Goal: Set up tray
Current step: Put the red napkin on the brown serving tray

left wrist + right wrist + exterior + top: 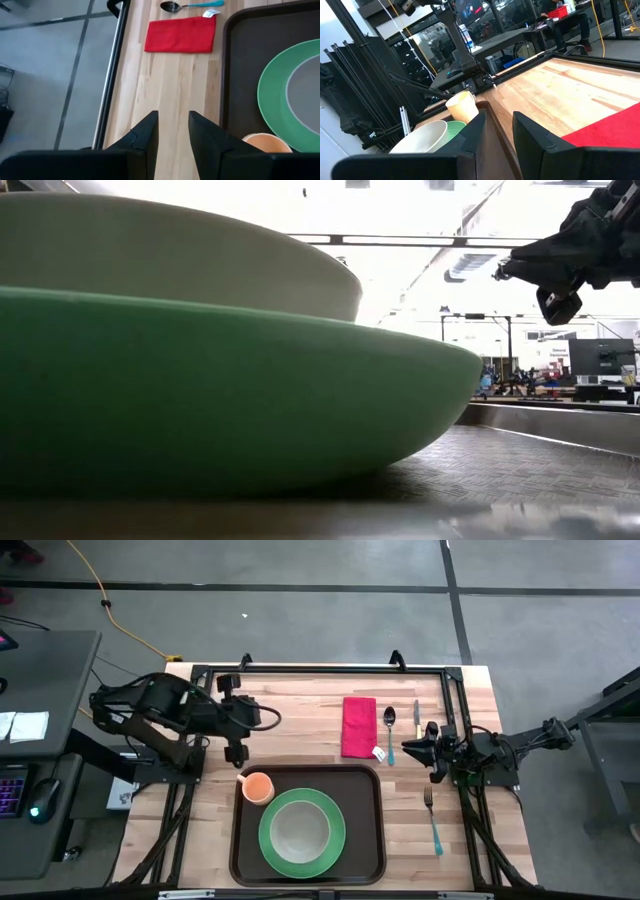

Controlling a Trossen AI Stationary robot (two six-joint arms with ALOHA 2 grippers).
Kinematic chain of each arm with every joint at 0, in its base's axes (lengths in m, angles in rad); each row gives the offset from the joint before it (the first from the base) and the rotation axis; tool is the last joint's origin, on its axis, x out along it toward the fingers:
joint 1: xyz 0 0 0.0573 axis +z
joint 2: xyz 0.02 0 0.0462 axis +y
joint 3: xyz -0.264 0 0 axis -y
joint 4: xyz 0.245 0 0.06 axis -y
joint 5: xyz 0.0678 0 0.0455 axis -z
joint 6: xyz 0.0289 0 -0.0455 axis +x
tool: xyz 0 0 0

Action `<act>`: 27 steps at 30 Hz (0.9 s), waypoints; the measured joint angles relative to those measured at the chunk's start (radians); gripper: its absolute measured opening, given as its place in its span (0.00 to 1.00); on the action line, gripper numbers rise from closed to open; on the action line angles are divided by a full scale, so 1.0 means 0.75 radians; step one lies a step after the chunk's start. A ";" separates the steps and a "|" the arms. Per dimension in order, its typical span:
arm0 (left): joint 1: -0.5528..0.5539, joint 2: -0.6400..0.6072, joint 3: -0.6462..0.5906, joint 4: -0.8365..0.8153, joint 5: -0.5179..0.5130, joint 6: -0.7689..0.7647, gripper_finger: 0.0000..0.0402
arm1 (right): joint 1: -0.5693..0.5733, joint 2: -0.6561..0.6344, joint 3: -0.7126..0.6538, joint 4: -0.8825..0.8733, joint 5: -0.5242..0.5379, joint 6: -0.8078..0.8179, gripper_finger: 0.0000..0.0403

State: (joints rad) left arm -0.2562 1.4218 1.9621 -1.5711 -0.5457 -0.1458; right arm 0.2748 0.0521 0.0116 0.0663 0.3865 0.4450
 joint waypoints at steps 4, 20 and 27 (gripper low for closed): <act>0.000 -0.034 0.000 0.000 -0.002 0.030 0.34 | 0.000 0.000 0.000 0.004 0.002 0.040 0.18; 0.000 -0.376 -0.471 0.143 0.006 -0.053 0.34 | 0.000 0.000 -0.002 0.096 0.160 0.133 0.18; 0.000 -0.554 -0.721 0.349 0.056 -0.052 0.34 | 0.000 0.001 -0.002 0.112 0.212 0.167 0.18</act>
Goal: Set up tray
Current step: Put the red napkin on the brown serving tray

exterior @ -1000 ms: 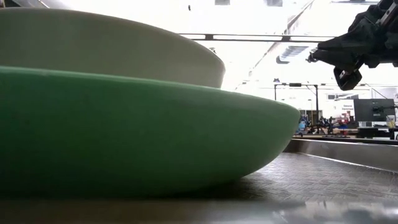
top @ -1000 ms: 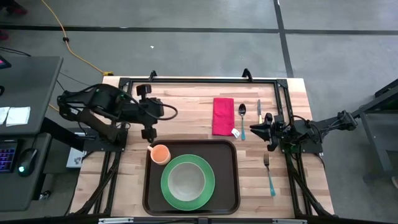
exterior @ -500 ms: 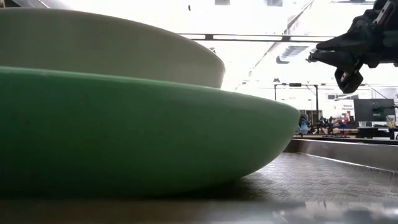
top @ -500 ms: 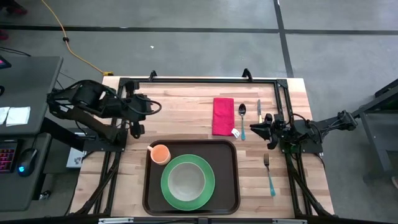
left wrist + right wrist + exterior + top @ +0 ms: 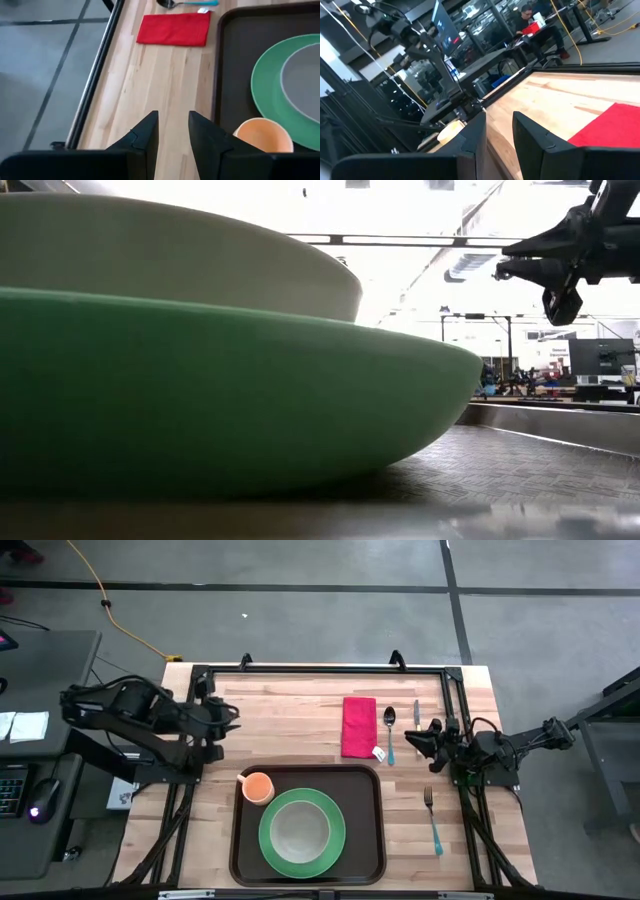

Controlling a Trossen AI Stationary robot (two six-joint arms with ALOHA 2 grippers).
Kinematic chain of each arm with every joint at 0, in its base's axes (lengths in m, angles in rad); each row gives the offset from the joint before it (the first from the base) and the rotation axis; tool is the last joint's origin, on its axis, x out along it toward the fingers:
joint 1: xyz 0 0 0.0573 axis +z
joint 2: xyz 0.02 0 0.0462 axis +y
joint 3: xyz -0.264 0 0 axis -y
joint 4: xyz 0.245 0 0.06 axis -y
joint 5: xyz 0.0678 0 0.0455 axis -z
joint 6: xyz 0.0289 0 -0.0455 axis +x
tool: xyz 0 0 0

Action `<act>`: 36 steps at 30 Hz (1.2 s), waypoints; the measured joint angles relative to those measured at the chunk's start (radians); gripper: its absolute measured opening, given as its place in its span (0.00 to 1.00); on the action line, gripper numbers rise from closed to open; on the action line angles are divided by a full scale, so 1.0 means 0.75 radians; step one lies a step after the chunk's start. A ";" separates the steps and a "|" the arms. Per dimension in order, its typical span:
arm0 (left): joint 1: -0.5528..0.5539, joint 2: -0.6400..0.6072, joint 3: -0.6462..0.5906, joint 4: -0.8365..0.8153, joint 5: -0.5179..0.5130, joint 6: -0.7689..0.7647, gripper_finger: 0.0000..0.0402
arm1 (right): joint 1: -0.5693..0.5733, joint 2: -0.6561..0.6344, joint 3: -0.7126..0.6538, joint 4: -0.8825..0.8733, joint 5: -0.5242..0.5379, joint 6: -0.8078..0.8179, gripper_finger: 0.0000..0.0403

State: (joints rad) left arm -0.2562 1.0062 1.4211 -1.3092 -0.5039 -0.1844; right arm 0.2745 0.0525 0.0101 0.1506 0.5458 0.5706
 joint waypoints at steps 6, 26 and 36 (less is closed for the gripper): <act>0.000 -0.091 -0.142 0.087 0.002 -0.007 0.34 | 0.000 0.020 0.000 0.048 0.009 0.009 0.18; 0.000 -0.210 -0.409 0.293 0.002 -0.004 0.34 | -0.127 0.702 0.529 -0.375 0.034 0.136 0.18; 0.000 -0.322 -0.587 0.434 0.062 -0.007 0.34 | -0.399 1.133 0.767 -0.393 -0.359 0.139 0.18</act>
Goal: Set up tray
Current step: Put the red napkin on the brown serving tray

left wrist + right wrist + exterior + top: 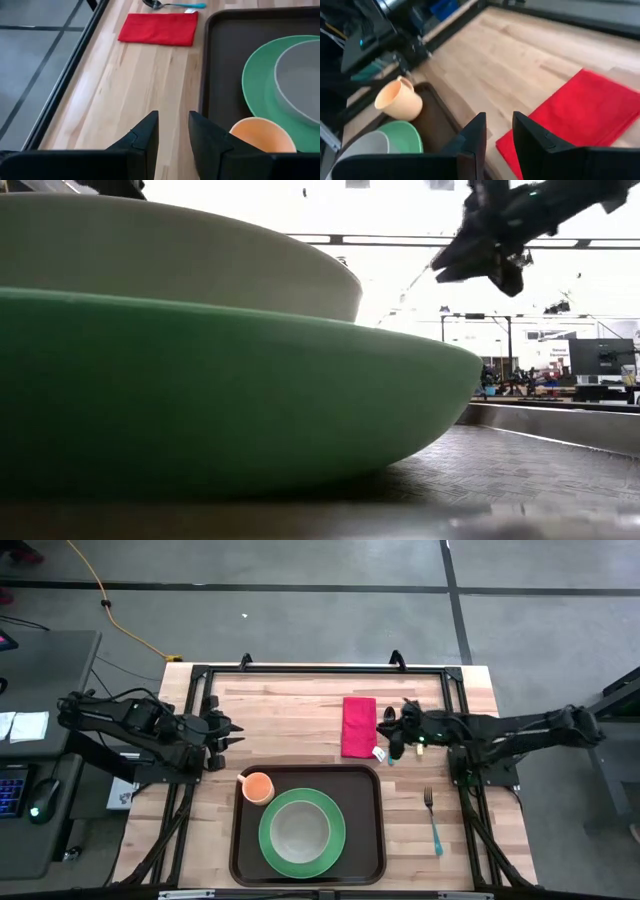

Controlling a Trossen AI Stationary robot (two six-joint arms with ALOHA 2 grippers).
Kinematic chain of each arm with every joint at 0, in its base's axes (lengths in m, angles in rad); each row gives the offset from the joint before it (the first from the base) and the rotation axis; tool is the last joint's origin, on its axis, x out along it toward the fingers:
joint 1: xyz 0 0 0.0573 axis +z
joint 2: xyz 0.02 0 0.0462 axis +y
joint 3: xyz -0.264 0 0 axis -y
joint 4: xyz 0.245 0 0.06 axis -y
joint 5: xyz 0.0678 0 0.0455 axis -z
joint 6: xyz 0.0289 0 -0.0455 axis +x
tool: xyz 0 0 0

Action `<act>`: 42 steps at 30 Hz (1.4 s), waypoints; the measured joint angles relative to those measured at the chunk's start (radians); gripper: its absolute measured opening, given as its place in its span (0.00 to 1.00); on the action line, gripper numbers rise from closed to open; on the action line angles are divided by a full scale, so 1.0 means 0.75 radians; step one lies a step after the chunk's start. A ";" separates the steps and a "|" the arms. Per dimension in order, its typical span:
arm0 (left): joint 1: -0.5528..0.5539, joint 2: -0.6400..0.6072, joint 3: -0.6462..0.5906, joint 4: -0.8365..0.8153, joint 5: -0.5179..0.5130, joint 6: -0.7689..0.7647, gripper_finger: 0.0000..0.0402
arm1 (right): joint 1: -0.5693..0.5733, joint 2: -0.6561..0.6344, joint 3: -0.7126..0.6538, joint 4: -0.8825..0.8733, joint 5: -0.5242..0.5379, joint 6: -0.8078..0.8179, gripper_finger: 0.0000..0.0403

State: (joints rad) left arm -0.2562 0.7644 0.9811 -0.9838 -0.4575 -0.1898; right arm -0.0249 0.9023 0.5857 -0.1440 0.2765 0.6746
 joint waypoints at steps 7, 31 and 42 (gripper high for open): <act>0.000 -0.042 -0.054 0.027 0.003 0.002 0.34 | -0.119 0.235 0.120 -0.006 -0.224 -0.002 0.18; 0.001 -0.300 -0.319 0.159 0.004 -0.021 0.34 | -0.314 0.440 0.249 0.120 -0.340 -0.002 0.18; 0.001 -0.337 -0.320 0.111 -0.007 0.005 0.34 | -0.370 0.440 0.248 0.178 -0.382 0.032 0.18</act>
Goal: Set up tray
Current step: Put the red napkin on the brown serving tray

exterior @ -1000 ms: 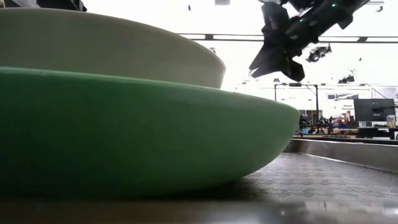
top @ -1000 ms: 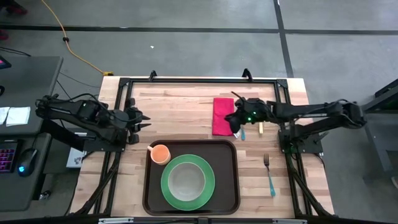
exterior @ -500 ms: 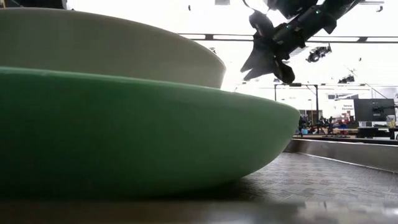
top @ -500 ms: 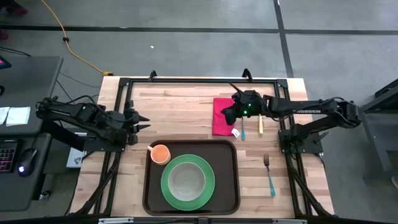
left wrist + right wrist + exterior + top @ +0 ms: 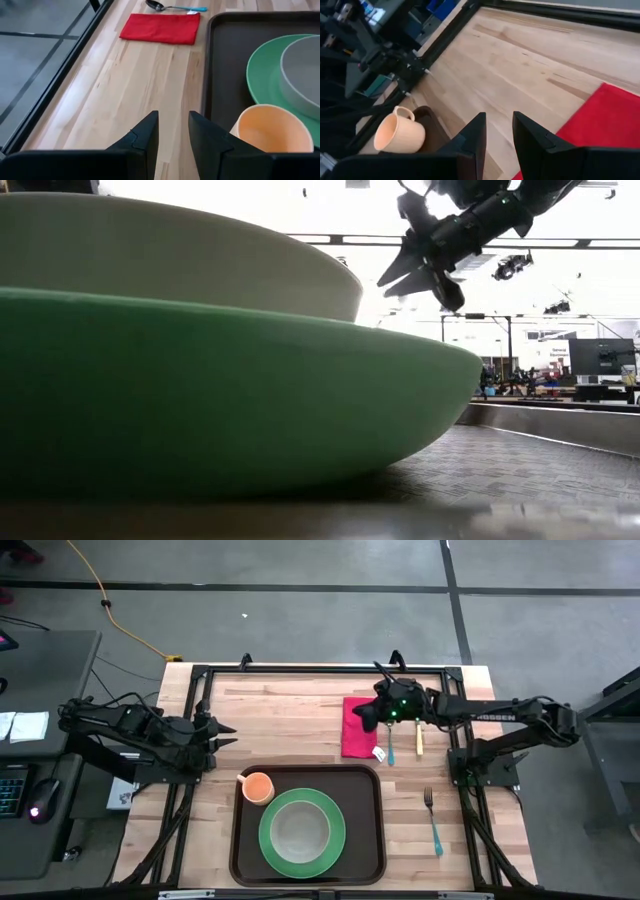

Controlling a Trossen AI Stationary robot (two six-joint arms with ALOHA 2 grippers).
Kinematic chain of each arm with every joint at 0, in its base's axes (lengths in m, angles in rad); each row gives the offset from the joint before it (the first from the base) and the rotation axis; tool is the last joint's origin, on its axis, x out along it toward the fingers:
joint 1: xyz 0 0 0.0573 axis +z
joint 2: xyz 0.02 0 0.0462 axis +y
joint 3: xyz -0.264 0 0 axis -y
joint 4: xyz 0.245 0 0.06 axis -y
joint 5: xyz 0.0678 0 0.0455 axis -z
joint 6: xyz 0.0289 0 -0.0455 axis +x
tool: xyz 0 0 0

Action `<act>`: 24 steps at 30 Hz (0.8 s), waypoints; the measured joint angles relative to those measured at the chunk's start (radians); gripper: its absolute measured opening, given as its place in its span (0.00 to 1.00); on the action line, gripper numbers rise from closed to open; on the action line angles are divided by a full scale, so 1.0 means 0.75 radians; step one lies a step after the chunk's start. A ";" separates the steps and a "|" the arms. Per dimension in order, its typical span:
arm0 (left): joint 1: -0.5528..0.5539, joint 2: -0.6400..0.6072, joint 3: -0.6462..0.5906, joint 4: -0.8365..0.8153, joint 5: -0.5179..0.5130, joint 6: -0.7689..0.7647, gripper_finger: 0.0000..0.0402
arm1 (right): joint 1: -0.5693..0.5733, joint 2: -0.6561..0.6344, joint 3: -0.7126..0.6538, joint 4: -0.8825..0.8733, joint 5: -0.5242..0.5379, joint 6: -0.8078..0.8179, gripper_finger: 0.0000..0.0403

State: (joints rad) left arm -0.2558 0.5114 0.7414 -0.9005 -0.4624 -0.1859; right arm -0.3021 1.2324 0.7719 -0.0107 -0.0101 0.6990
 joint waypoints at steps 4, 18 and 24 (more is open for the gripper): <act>0.000 0.000 0.000 0.002 -0.001 0.009 0.34 | -0.028 0.000 0.000 -0.056 0.001 0.041 0.18; 0.000 -0.003 0.000 0.012 -0.079 0.042 0.34 | -0.021 0.113 -0.001 -0.083 -0.018 0.089 0.18; 0.000 -0.092 0.000 0.030 -0.085 0.074 0.34 | -0.021 0.197 0.122 -0.087 -0.036 0.039 0.18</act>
State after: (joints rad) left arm -0.2558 0.4424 0.7414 -0.8779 -0.5262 -0.1302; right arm -0.3180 1.3799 0.8636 -0.0762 -0.0372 0.7281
